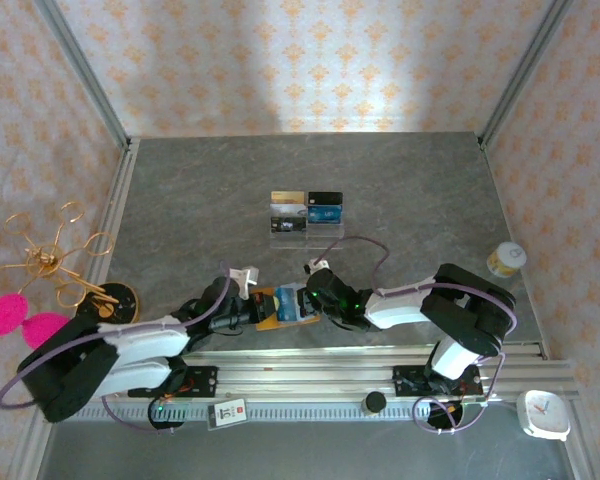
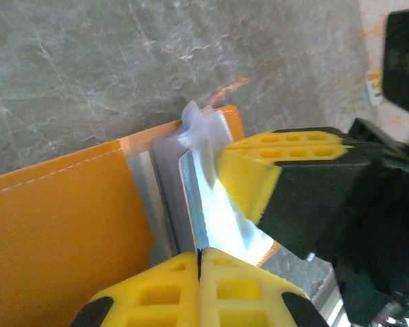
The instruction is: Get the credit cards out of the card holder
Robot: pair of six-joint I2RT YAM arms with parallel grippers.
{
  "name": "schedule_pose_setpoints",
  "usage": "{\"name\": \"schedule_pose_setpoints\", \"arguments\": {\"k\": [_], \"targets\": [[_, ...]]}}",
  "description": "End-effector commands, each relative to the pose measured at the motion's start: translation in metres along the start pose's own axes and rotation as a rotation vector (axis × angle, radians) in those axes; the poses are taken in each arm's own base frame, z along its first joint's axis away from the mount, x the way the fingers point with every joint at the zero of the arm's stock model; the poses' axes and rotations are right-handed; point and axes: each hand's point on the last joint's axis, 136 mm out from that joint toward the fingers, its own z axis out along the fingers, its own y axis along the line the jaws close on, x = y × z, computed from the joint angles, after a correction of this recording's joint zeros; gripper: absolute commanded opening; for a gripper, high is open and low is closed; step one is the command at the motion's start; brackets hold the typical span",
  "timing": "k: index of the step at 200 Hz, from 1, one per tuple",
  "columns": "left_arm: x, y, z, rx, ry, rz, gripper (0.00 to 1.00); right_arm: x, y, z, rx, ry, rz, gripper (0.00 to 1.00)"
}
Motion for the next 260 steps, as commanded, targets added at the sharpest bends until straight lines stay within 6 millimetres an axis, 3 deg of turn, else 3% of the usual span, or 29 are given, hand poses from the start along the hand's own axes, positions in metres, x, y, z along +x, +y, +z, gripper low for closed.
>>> {"name": "schedule_pose_setpoints", "arguments": {"k": [1, 30, 48, 86, 112, 136, 156, 173, 192, 238, 260], "targets": [[0.0, 0.021, -0.014, -0.092, -0.027, 0.021, 0.0, 0.038, -0.043, 0.004, 0.158, 0.117, -0.005, 0.0], [-0.009, 0.013, -0.028, -0.076, -0.066, 0.041, 0.0, 0.031, -0.039, 0.001, 0.145, 0.093, -0.01, 0.0], [-0.021, -0.006, -0.034, -0.026, -0.101, 0.074, 0.0, 0.01, -0.026, -0.008, 0.104, 0.032, -0.04, 0.09], [-0.057, -0.05, -0.049, 0.03, -0.19, 0.189, 0.0, -0.045, 0.002, -0.046, 0.043, -0.135, -0.116, 0.26], [-0.077, -0.072, -0.049, 0.02, -0.196, 0.292, 0.0, -0.065, 0.005, -0.073, 0.033, -0.213, -0.115, 0.32], [-0.096, -0.101, -0.044, 0.065, -0.196, 0.406, 0.0, -0.077, -0.009, -0.101, 0.072, -0.294, -0.065, 0.33], [-0.112, -0.132, -0.027, 0.108, -0.151, 0.541, 0.0, -0.084, -0.036, -0.127, 0.132, -0.377, 0.02, 0.34], [-0.131, -0.137, -0.008, 0.034, -0.113, 0.668, 0.0, -0.09, -0.057, -0.149, 0.18, -0.443, 0.101, 0.34], [-0.145, -0.15, 0.007, 0.049, -0.061, 0.827, 0.0, -0.091, -0.067, -0.165, 0.188, -0.477, 0.141, 0.35], [-0.16, -0.152, 0.029, 0.086, 0.126, 1.169, 0.0, -0.083, -0.077, -0.176, 0.203, -0.479, 0.166, 0.35], [-0.164, -0.134, 0.043, 0.005, 0.323, 1.256, 0.0, -0.075, -0.08, -0.173, 0.198, -0.464, 0.173, 0.35]]}}
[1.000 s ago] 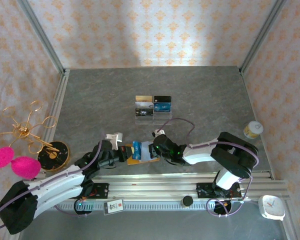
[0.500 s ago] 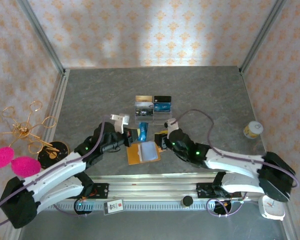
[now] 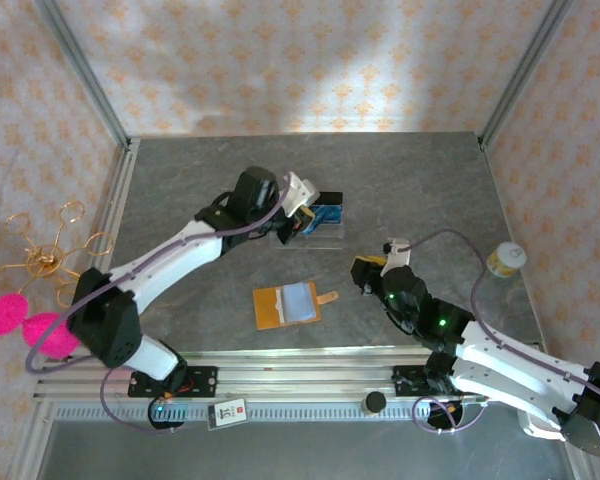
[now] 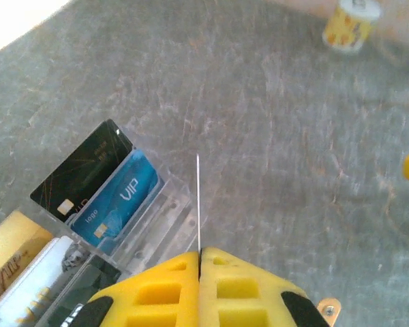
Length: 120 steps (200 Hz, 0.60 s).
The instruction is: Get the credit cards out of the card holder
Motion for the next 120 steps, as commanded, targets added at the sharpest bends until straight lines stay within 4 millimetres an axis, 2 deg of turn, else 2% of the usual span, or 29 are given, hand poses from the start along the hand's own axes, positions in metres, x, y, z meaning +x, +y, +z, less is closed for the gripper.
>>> {"name": "schedule_pose_setpoints", "arguments": {"k": [1, 12, 24, 58, 61, 90, 120], "targets": [[0.025, -0.002, 0.007, 0.092, 0.224, 0.206, 0.0, 0.014, -0.02, -0.001, 0.067, 0.026, 0.003, 0.35], [0.031, 0.008, 0.013, 0.076, 0.298, 0.245, 0.0, 0.017, -0.023, -0.001, 0.074, 0.035, 0.001, 0.35], [0.029, 0.021, 0.021, 0.039, 0.321, 0.277, 0.0, 0.018, -0.025, 0.0, 0.083, 0.039, -0.001, 0.35], [0.003, 0.039, 0.037, 0.027, 0.316, 0.372, 0.0, 0.012, -0.032, -0.001, 0.136, 0.04, -0.013, 0.34], [0.01, 0.041, 0.045, 0.039, 0.339, 0.371, 0.0, 0.012, -0.032, -0.001, 0.141, 0.039, -0.015, 0.34], [0.014, 0.056, 0.063, 0.053, 0.43, 0.422, 0.0, 0.008, -0.042, 0.0, 0.188, 0.036, -0.014, 0.34], [0.011, 0.063, 0.071, 0.064, 0.463, 0.476, 0.0, 0.0, -0.053, 0.007, 0.215, 0.049, 0.008, 0.34]]}}
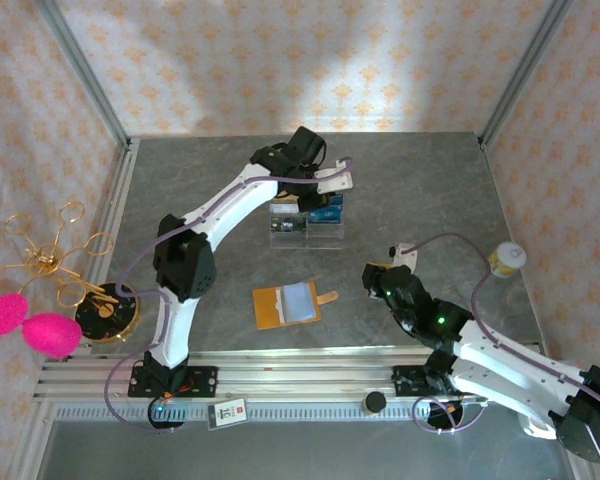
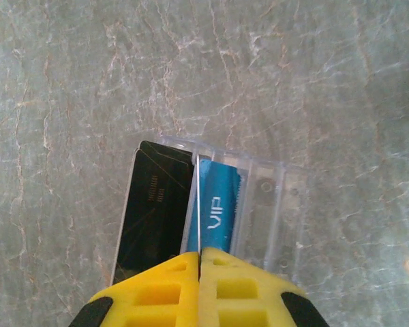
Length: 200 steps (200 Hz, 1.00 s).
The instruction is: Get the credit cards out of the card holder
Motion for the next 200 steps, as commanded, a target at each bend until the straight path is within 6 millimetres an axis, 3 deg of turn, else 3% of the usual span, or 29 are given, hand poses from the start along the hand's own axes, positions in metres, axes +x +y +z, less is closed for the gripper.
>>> {"name": "schedule_pose_setpoints", "arguments": {"k": [1, 80, 131, 200], "targets": [[0.013, -0.003, -0.007, 0.032, 0.086, 0.077, 0.0, -0.016, -0.004, 0.001, 0.028, -0.013, 0.016, 0.34], [0.006, -0.021, -0.014, 0.06, 0.065, 0.203, 0.0, -0.029, -0.011, 0.018, 0.054, 0.009, 0.034, 0.34], [-0.003, -0.017, -0.009, 0.056, 0.021, 0.226, 0.0, -0.029, -0.011, 0.023, 0.067, 0.021, 0.031, 0.34], [0.0, -0.008, 0.012, 0.037, 0.021, 0.223, 0.0, -0.031, -0.011, 0.023, 0.075, 0.023, 0.029, 0.34]]}}
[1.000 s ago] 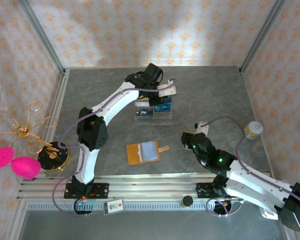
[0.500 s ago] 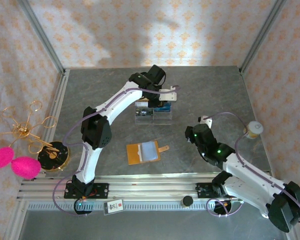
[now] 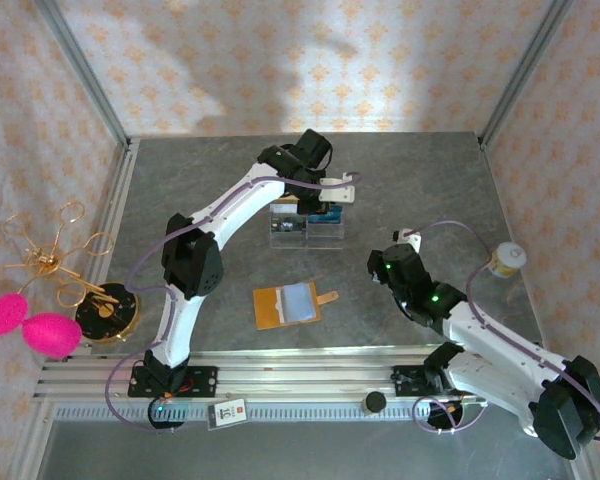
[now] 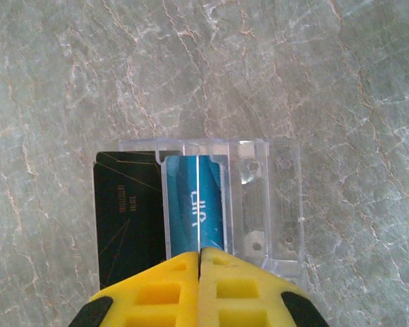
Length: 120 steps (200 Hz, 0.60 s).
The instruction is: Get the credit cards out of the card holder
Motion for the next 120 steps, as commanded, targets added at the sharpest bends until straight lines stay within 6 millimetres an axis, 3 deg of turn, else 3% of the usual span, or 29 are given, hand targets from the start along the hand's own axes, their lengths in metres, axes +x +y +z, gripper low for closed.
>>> {"name": "schedule_pose_setpoints", "arguments": {"k": [1, 120], "targets": [[-0.001, 0.007, 0.006, -0.02, -0.015, 0.016, 0.0, -0.015, 0.005, -0.004, -0.01, -0.034, 0.007, 0.34], [0.023, 0.006, 0.035, -0.029, 0.062, -0.024, 0.0, -0.015, 0.006, -0.004, -0.016, -0.031, 0.01, 0.34]]}}
